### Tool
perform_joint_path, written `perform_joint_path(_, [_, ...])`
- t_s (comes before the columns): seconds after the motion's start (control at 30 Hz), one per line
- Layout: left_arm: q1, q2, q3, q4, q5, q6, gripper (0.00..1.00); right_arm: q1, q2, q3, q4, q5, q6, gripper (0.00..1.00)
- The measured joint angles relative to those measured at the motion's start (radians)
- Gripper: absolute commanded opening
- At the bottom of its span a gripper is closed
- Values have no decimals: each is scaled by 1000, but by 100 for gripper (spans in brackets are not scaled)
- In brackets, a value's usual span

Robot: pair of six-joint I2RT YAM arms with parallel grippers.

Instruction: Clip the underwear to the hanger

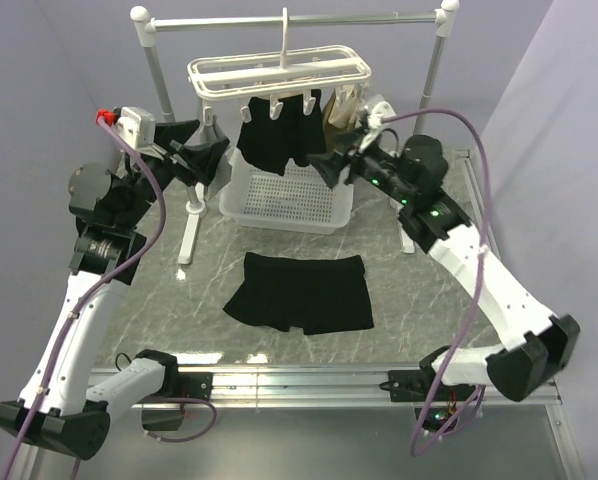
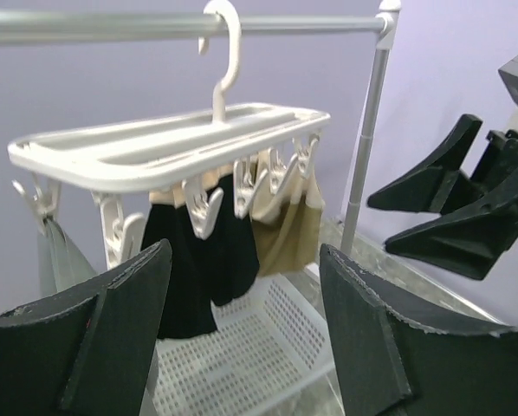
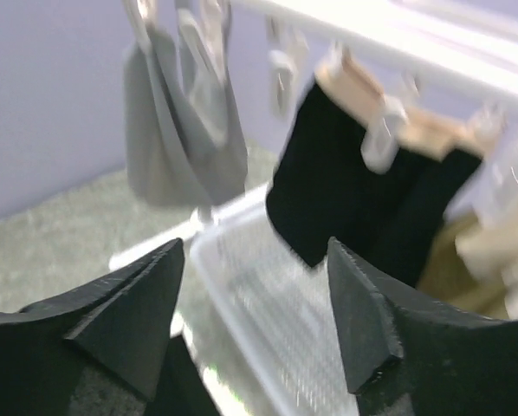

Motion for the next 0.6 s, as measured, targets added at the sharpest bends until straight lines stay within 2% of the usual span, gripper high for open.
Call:
perform_joint_path(0.13, [0, 42, 6, 61, -23, 4, 74, 92, 101, 34, 163, 85, -5, 66])
perform_joint_path(0.37, [0, 148, 61, 77, -64, -16, 76, 195, 278, 46, 423, 189, -21, 63])
perform_joint_path(0.6, [0, 184, 107, 67, -66, -17, 85, 246, 446, 129, 577, 238, -63, 63])
